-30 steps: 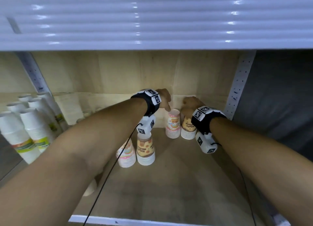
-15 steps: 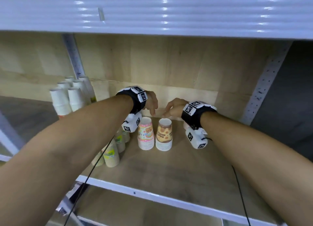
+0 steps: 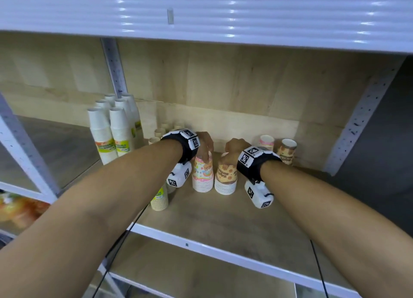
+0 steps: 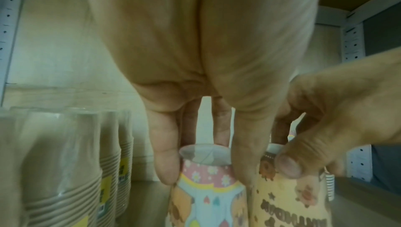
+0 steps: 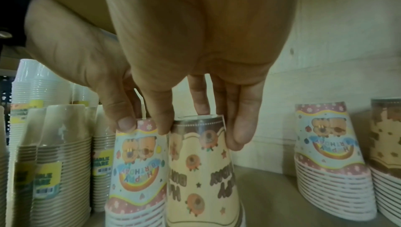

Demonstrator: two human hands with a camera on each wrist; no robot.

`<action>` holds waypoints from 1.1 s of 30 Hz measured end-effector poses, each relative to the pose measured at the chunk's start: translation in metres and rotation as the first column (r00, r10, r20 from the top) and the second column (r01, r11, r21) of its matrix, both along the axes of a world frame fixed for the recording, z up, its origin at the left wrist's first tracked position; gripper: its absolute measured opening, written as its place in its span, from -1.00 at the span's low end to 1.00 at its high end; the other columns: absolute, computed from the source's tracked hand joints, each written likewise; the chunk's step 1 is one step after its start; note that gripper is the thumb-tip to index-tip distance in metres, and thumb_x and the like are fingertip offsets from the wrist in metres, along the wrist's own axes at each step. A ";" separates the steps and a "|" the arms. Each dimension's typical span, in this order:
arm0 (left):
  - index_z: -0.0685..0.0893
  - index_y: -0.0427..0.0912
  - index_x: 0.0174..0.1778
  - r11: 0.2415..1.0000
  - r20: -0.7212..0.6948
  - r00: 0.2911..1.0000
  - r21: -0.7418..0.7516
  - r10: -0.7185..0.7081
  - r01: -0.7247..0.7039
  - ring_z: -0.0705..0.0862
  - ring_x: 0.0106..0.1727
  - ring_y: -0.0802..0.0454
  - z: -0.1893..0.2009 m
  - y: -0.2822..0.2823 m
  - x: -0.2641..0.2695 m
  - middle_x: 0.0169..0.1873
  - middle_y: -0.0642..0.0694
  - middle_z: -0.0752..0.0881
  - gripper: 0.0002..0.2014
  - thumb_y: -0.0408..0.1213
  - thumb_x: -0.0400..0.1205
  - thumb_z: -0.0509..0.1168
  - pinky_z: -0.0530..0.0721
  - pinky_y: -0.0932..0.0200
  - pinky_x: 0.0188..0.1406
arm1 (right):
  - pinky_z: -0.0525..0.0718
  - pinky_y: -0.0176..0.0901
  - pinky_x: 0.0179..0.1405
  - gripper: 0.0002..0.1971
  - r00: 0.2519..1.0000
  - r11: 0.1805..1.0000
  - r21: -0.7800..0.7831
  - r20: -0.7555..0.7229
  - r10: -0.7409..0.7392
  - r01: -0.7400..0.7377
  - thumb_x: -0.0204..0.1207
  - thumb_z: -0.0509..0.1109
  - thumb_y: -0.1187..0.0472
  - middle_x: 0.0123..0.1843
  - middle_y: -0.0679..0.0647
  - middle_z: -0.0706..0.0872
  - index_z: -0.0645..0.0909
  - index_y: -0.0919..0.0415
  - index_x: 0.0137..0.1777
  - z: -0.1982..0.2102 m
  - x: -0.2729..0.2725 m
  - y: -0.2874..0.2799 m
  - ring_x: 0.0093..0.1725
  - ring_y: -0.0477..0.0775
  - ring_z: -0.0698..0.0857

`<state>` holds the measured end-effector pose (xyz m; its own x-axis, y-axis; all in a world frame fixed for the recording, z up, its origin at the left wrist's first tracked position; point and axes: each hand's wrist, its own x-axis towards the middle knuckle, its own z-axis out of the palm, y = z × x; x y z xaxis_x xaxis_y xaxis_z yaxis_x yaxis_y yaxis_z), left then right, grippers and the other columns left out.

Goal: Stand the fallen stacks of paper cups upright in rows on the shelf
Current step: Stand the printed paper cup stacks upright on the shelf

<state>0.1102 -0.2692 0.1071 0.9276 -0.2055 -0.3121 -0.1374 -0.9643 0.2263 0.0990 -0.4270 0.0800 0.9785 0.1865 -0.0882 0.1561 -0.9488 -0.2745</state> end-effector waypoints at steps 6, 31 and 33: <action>0.71 -0.22 0.30 1.000 0.026 1.000 -0.025 -0.017 0.018 0.70 -0.09 0.04 0.001 -0.003 -0.011 0.18 -0.15 0.76 -0.64 -0.38 0.56 0.47 0.70 0.29 -0.19 | 0.53 -0.19 -0.10 -0.58 0.999 0.996 0.082 0.002 -0.034 0.034 0.38 0.59 0.05 0.16 0.21 0.75 0.70 0.23 0.18 -0.003 0.002 -0.004 0.17 0.26 0.72; 0.56 -0.16 0.50 0.962 0.194 0.942 0.030 -0.273 0.272 0.59 0.37 -0.10 0.029 -0.122 0.013 0.42 -0.12 0.58 -0.40 -0.34 0.51 0.49 0.51 0.26 0.04 | 0.69 -0.22 -0.30 -0.70 0.976 0.977 -0.023 0.055 -0.210 0.211 0.22 0.41 -0.02 -0.18 0.07 0.80 0.78 0.17 -0.17 0.021 0.001 -0.141 -0.21 0.09 0.78; 0.56 -0.15 0.51 0.956 0.184 0.939 0.032 -0.291 0.291 0.61 0.35 -0.11 0.027 -0.133 0.014 0.42 -0.13 0.58 -0.40 -0.35 0.51 0.48 0.51 0.26 0.02 | 0.72 -0.21 -0.20 -0.63 0.968 0.974 -0.001 0.108 -0.227 0.228 0.22 0.34 -0.05 -0.14 0.06 0.82 0.81 0.17 -0.16 0.018 0.001 -0.149 -0.19 0.08 0.78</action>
<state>0.1239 -0.4025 0.1337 0.8689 -0.4741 -0.1422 -0.4513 -0.8768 0.1659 0.1000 -0.5761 0.0977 0.9989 -0.0426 0.0180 -0.0366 -0.9661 -0.2554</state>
